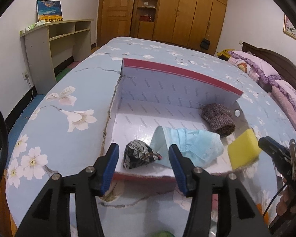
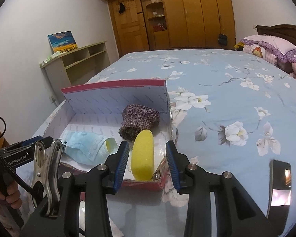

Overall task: Organize soft objects
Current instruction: 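Lower pouch and sponge into the box and open both tools, then withdraw both tools back toward the remaining soft items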

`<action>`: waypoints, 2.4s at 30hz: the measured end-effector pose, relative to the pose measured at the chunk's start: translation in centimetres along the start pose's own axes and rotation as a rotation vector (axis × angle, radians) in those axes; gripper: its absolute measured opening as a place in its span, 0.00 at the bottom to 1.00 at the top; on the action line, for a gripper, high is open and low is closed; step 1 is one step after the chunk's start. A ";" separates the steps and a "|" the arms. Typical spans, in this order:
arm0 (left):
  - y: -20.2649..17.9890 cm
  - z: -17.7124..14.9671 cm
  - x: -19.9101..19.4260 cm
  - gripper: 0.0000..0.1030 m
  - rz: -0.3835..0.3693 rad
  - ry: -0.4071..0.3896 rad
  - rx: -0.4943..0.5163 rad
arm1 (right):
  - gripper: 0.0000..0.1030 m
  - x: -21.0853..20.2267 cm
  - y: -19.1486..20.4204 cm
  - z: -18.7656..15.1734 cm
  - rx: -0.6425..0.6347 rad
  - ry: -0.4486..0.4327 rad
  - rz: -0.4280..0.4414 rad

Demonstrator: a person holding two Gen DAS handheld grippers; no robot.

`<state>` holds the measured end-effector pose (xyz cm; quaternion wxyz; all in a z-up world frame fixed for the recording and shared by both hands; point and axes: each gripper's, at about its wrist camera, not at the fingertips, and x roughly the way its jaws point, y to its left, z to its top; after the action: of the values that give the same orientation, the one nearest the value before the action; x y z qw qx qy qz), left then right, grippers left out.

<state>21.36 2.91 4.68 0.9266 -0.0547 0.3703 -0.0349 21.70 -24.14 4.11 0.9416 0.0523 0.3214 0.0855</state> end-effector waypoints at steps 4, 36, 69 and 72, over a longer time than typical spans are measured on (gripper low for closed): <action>0.0 -0.5 -1.2 0.54 -0.001 -0.009 0.002 | 0.39 -0.8 0.1 -0.2 0.002 -0.006 0.000; 0.6 -7.6 -7.6 0.54 -0.001 0.054 -0.004 | 0.40 -6.9 2.6 -6.2 -0.012 0.056 0.106; 2.7 -14.9 -8.2 0.55 -0.056 0.122 -0.105 | 0.40 -7.3 6.4 -12.7 -0.091 0.182 0.165; 2.4 -15.2 -8.0 0.55 -0.097 0.133 -0.117 | 0.40 -7.0 6.4 -13.0 -0.088 0.195 0.169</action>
<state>5.13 5.00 -1.06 0.8923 -0.1242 0.4296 -0.0615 7.45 -18.63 -1.02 0.8969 0.0295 0.4016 0.1830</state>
